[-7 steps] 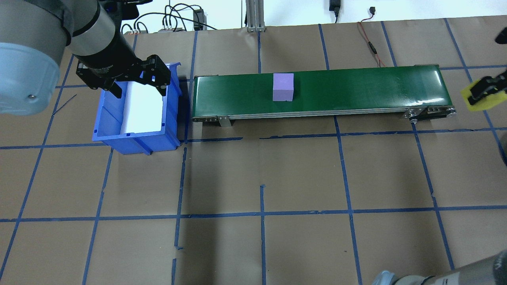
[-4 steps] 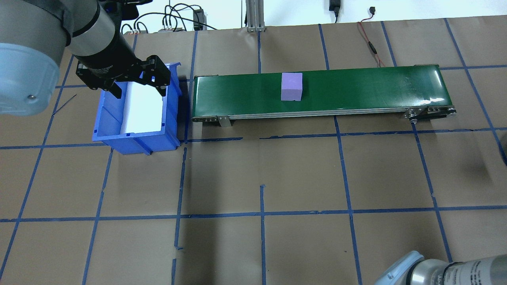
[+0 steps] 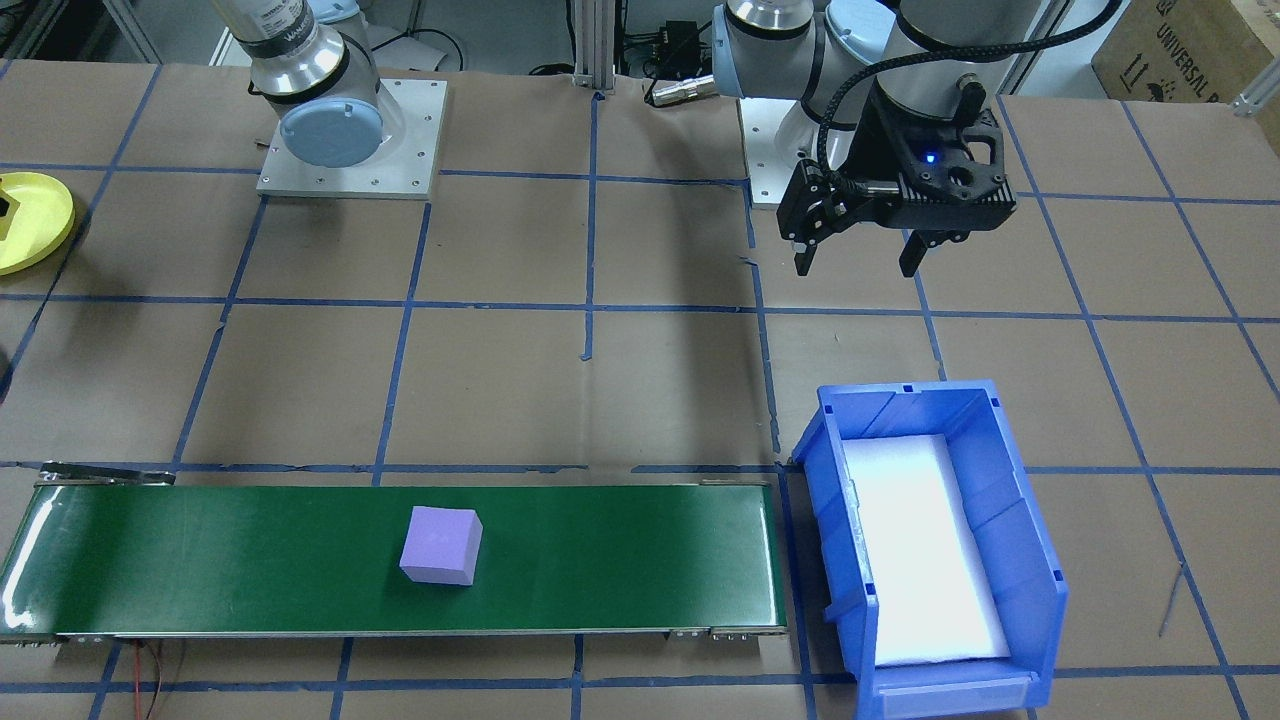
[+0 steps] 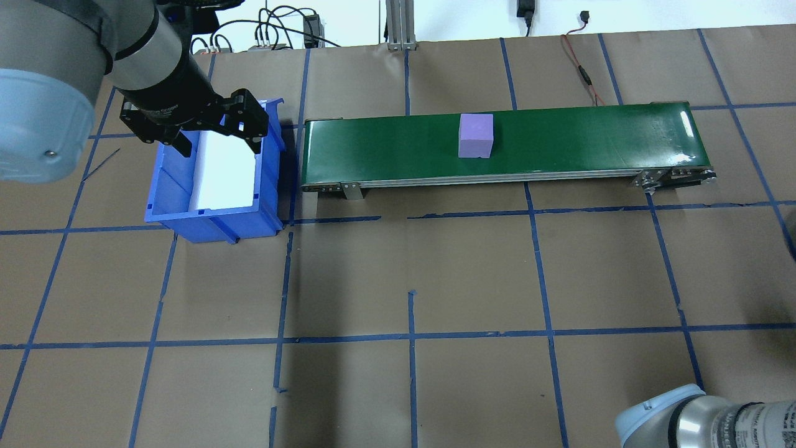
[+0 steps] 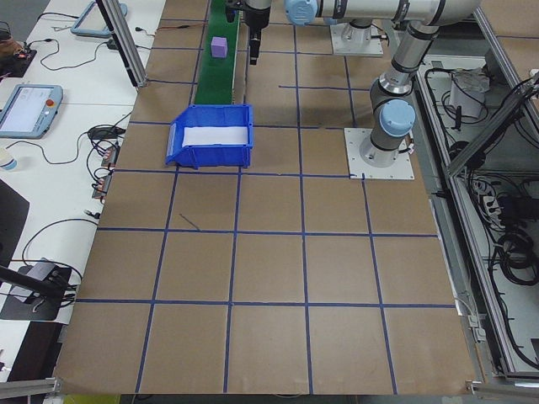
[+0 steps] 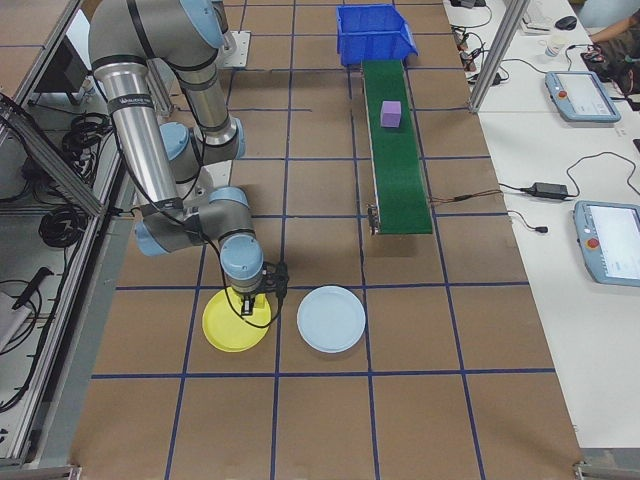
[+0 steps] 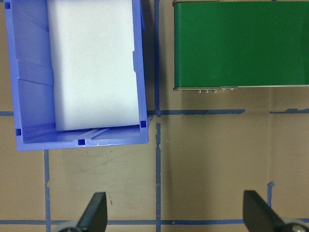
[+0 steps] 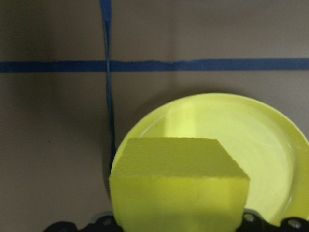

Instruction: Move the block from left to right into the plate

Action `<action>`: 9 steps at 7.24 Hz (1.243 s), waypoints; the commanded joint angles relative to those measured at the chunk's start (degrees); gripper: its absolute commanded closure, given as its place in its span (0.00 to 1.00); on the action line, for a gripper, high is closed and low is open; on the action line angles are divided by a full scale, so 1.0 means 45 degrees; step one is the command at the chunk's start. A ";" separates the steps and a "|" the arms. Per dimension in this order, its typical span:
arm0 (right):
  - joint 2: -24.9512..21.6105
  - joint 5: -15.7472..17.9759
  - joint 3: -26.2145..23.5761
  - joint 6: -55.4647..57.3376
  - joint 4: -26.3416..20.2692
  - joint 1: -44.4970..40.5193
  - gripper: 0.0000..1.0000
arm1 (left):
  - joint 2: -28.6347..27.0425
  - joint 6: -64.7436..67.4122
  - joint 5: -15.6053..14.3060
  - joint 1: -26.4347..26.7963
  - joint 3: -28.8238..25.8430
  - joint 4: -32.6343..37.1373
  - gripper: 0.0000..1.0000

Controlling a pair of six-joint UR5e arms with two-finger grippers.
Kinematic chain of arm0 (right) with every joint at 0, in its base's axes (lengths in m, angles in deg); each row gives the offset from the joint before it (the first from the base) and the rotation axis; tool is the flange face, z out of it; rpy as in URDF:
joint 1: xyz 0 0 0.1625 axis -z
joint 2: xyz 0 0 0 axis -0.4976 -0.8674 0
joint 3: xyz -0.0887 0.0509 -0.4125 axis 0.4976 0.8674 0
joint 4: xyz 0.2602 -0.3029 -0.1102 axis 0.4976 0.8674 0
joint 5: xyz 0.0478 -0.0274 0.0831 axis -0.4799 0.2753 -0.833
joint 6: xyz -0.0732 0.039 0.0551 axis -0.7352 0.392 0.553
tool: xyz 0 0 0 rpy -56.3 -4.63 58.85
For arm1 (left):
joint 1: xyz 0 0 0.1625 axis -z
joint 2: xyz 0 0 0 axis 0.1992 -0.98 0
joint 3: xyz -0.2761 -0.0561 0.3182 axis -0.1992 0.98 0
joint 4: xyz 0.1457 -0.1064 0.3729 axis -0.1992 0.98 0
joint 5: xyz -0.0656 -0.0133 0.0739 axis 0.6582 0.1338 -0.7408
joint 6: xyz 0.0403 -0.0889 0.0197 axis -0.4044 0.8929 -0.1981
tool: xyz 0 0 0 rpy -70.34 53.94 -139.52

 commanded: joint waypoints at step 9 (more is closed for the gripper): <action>-0.0304 -0.1650 0.3008 0.3386 -0.1009 -0.4264 0.00 | -0.0001 -0.0059 0.0019 -0.0004 0.0001 -0.0039 0.00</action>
